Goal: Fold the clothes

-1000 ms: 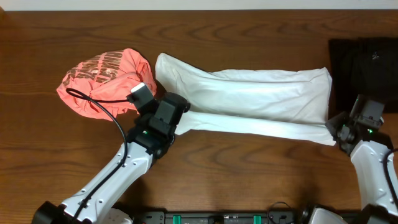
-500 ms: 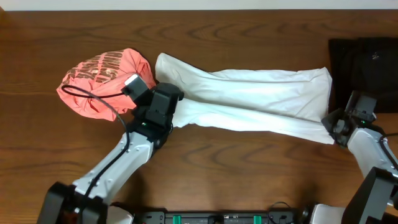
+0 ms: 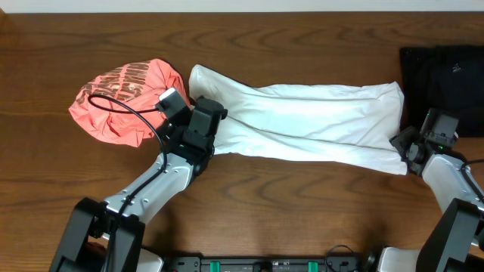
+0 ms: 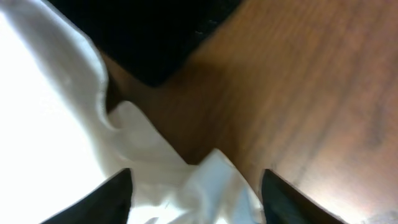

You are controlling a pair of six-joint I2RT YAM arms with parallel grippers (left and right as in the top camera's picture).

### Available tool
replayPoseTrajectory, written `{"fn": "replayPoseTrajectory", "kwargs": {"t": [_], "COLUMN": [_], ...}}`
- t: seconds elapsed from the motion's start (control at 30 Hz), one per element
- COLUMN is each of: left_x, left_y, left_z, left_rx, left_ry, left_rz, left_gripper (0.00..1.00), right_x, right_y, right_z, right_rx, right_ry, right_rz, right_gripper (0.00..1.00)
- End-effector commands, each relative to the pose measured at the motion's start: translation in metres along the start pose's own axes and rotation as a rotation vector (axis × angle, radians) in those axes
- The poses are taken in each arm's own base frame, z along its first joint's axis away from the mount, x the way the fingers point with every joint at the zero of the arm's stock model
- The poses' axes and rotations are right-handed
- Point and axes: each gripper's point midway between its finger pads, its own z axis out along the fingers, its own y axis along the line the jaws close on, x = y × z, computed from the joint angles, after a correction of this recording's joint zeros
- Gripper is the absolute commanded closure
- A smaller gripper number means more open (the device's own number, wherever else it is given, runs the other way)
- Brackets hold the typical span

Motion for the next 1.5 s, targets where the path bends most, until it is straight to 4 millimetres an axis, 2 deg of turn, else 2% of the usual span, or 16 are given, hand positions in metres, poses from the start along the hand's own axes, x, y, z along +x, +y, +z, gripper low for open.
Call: {"fn": "replayPoseTrajectory", "kwargs": {"t": [0.0,0.1,0.2,0.33,0.6,0.73,0.87,0.97,1.1,1.33,1.47], "left_x": [-0.017,-0.024,-0.029,-0.034,-0.039,-0.053,-0.068,-0.072,-0.072,-0.073,-0.083], "left_y": [-0.003,-0.009,-0.019,-0.023,-0.027,-0.043,-0.058,-0.064,-0.066,-0.082,-0.094], "left_z": [-0.003,-0.009,-0.018,-0.033,-0.06,-0.076,-0.083,-0.078,-0.059,-0.027,-0.015], "left_rx": [-0.001,0.029,0.094,0.134,0.145,0.205,0.261,0.275,0.24,0.198,0.203], "left_ry": [-0.044,-0.049,-0.035,0.006,0.154,0.19,0.197,0.235,0.338,0.548,0.586], "left_rz": [0.087,0.127,0.164,0.185,0.34,0.406,0.454,0.495,0.553,0.563,0.544], "left_gripper": [0.0,0.01,0.01,0.01,0.01,0.0,0.02,0.03,0.03,0.03,0.03], "right_x": [-0.011,-0.02,-0.025,-0.026,-0.03,-0.039,-0.049,-0.052,-0.055,-0.066,-0.074], "right_y": [0.01,0.018,0.036,0.063,0.091,0.123,0.154,0.171,0.187,0.202,0.205], "right_z": [-0.006,-0.014,-0.027,-0.049,-0.099,-0.133,-0.154,-0.155,-0.146,-0.137,-0.136], "right_rx": [-0.042,-0.075,-0.155,-0.292,-0.353,-0.397,-0.413,-0.4,-0.383,-0.339,-0.298], "right_ry": [-0.021,-0.044,-0.048,-0.036,0.043,-0.001,-0.082,-0.11,-0.097,-0.008,0.059], "right_rz": [-0.032,-0.059,-0.145,-0.268,-0.47,-0.59,-0.66,-0.702,-0.725,-0.732,-0.731], "right_gripper": [0.29,0.27,0.28,0.36,0.37,0.42,0.42,0.41,0.39,0.38,0.37]}}
